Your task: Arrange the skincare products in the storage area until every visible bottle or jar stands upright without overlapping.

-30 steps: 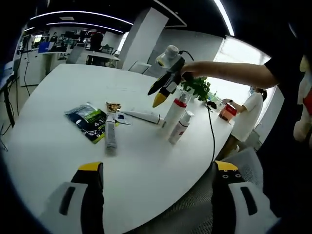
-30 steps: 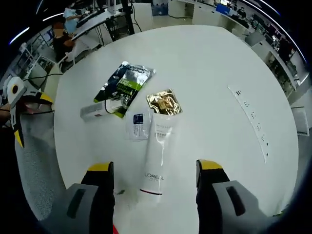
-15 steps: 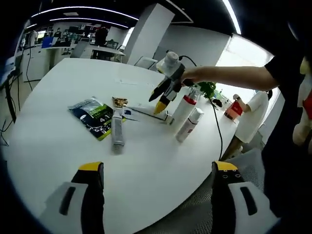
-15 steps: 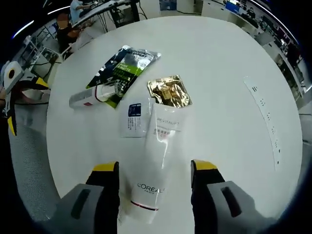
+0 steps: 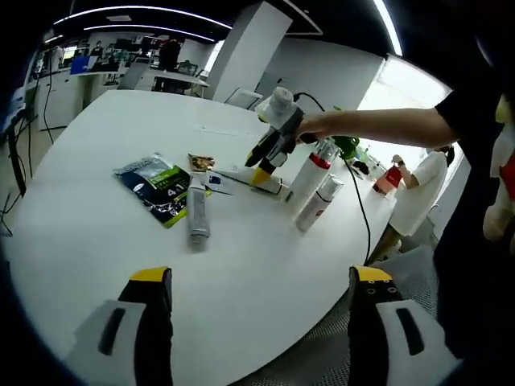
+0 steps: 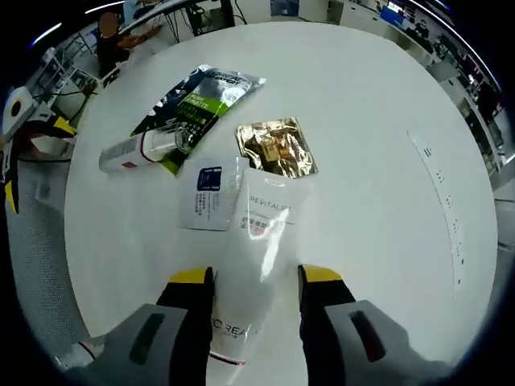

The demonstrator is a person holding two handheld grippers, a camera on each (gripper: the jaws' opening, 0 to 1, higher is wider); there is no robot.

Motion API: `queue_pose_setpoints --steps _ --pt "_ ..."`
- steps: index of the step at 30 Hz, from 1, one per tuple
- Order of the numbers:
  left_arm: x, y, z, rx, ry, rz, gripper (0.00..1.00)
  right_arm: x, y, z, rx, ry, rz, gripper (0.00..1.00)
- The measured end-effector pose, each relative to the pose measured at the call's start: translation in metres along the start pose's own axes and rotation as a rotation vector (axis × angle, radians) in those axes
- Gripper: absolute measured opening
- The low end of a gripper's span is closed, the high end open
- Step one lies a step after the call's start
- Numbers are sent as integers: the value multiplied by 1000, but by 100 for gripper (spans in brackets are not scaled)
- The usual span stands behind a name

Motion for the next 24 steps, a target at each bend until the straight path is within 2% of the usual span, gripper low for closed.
queue_pose_setpoints --steps 3,9,12,14,21,24 --pt "2 -1 2 2 1 -5 83 -1 2 1 19 1 -22 42" --pt "2 0 7 6 -7 -9 82 -7 3 4 -4 -28 -53 39" --pt "2 2 9 9 -12 -6 82 -8 3 5 -26 -45 -32 37" --pt "2 2 10 10 -15 -4 81 -8 3 5 -41 -65 20 36" --pt "1 8 9 -4 -20 -3 81 -10 0 4 -83 -72 53 31" --pt "-1 10 5 -8 -15 -3 80 -7 -1 2 -94 -99 2 29"
Point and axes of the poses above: the point that each gripper's makers call its tool centre point, and the gripper's own axes: z roughly forward along the fingers, x roughly to its left, y roughly out of its top, the point moved 8 cm from there along -z, roughly backward along the fingers, and after that the axes turned 1 degree about x, right-handed, at the moved point
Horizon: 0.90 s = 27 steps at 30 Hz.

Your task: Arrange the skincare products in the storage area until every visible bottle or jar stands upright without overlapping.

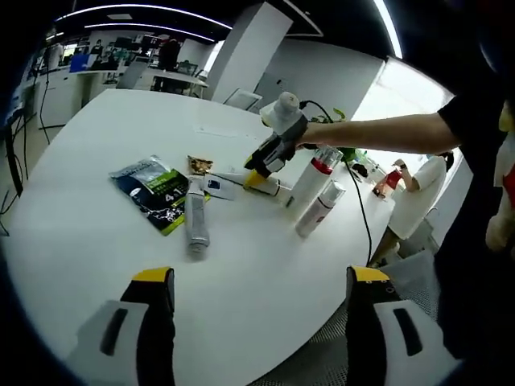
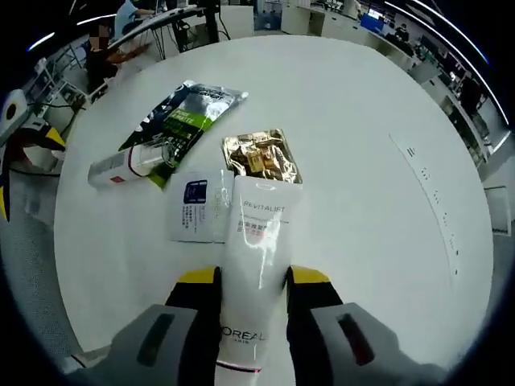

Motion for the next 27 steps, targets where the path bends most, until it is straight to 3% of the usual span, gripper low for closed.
queue_pose_setpoints --steps 4,10,19,27 --pt "2 -2 -4 -10 5 -8 80 6 2 -6 -11 -14 -60 28" --pt "-2 2 -6 -33 -1 -13 79 1 8 -28 -76 -52 -58 27" --pt "-11 20 -10 -73 -12 21 79 -2 20 -71 -180 -127 -49 27" --pt "-17 37 -15 -130 -18 35 79 11 37 -110 -299 -185 -48 27"
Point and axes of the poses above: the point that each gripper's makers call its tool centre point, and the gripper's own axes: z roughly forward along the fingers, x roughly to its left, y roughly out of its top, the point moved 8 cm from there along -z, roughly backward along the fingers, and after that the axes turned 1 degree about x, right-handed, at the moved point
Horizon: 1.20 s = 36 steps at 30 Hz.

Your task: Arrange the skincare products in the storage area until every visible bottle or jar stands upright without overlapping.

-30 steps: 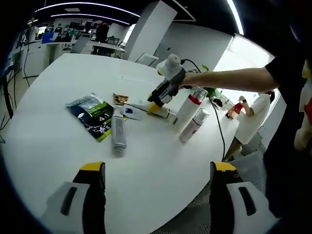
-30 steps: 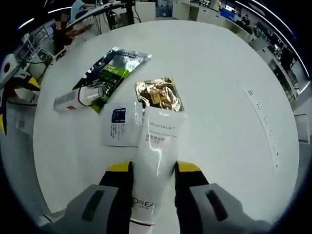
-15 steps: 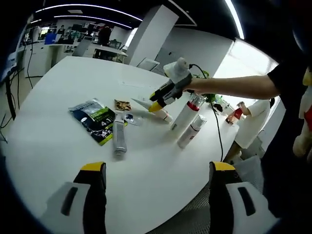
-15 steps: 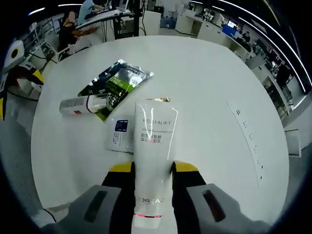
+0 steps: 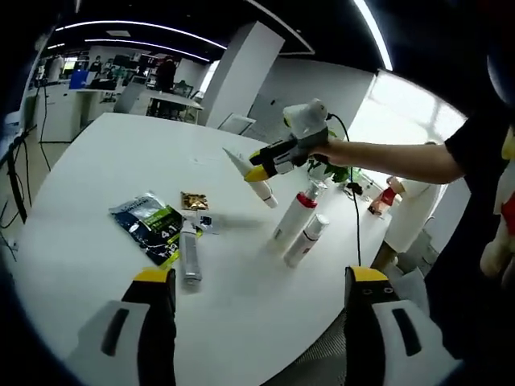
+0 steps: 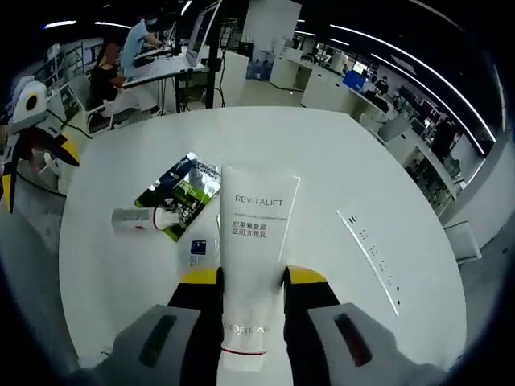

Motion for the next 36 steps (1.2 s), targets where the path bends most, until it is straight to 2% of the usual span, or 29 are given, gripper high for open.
queue_pose_setpoints --steps 1,8,18,27,36 --pt "-2 3 0 -5 2 9 79 -1 7 -5 -21 -6 -2 27" --pt "-3 17 -3 -49 8 4 77 11 28 -30 -102 -36 -9 27" --pt "-14 32 -4 -93 7 9 73 42 44 -66 -192 -71 -13 27" --pt "-33 48 -5 -137 -30 22 68 81 46 -87 -263 -77 19 27" --pt "-48 59 -3 -184 -42 13 58 135 41 -104 -321 -85 40 27"
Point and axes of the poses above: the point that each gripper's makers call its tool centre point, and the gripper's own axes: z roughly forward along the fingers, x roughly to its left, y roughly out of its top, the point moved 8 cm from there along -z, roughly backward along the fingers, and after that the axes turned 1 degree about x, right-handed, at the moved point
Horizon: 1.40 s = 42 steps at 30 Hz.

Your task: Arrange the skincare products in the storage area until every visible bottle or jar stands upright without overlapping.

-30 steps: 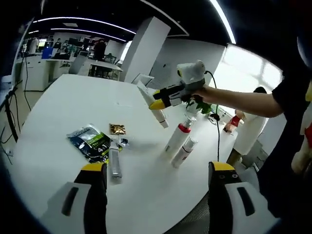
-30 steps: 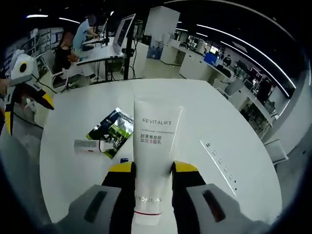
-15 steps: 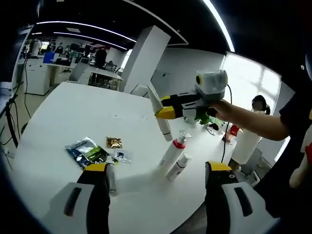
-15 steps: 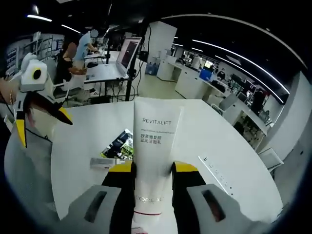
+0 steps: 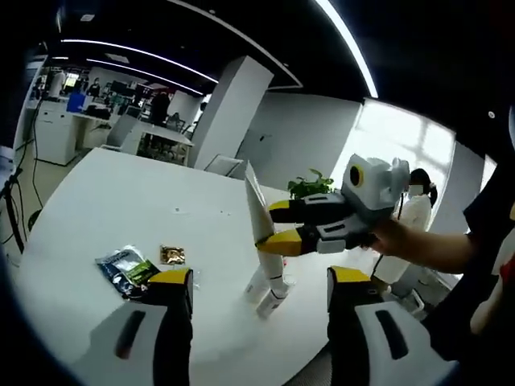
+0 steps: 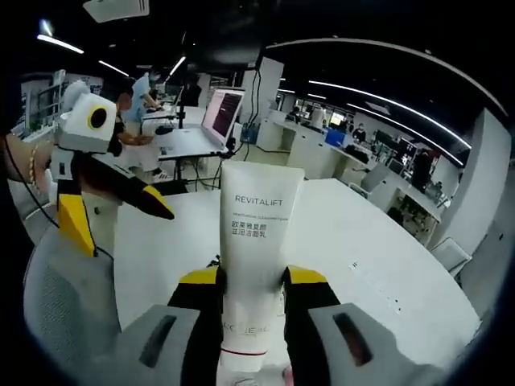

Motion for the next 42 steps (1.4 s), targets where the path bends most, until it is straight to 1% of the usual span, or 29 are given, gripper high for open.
queue_pose_setpoints --steps 3,7,9,13,14,16,18,20,23,25,27,28,29,31,33,35,36,37,39,41,42 --pt "-5 0 2 7 -5 8 58 16 -1 -4 -25 -2 28 27" --pt "-8 3 3 -17 -16 -3 54 35 -4 -10 -40 -15 52 28" --pt "-8 3 3 -21 -16 -7 52 44 -5 -12 -52 -22 67 28" --pt "-17 1 6 -22 -25 -9 49 60 -6 -17 -60 -30 84 28" --pt "-16 2 6 -23 -27 -8 48 63 -6 -17 -63 -30 85 28" --pt "-23 -1 9 -26 -33 -8 45 67 -6 -17 -67 -32 91 28" --pt "-25 -2 9 -31 -43 -15 40 72 -6 -19 -72 -40 100 28" --pt "-26 -2 9 -36 -45 -5 35 76 -5 -21 -79 -39 102 28" --pt "-31 -6 9 -31 -34 22 26 80 -6 -22 -81 -37 112 28" --pt "-29 -5 8 -36 -27 33 21 82 -6 -25 -85 -39 127 28" --pt "-32 -6 8 -37 -21 49 13 84 -6 -27 -89 -42 134 28" --pt "-34 -7 8 -33 -19 69 13 85 -6 -26 -88 -42 134 28" --pt "-35 -8 9 -34 -17 68 12 86 -7 -28 -84 -46 135 28" --pt "-38 -9 10 -24 -14 94 12 86 -8 -28 -75 -54 132 28" --pt "-40 -9 11 -35 -18 120 10 86 -8 -31 -70 -69 132 29" --pt "-43 -10 11 -38 -23 94 8 86 -7 -34 -58 -82 113 29" --pt "-42 -9 12 -39 -21 94 8 87 -6 -36 -59 -87 106 29" --pt "-44 -8 12 -40 -30 55 8 87 -6 -37 -61 -91 99 30" --pt "-45 -6 11 -34 -44 56 7 87 -4 -41 -67 -96 89 30" --pt "-48 -2 10 -25 -73 40 7 86 -4 -45 -89 -91 81 32" --pt "-49 1 9 -19 -90 30 7 85 -4 -48 -114 -79 88 32"
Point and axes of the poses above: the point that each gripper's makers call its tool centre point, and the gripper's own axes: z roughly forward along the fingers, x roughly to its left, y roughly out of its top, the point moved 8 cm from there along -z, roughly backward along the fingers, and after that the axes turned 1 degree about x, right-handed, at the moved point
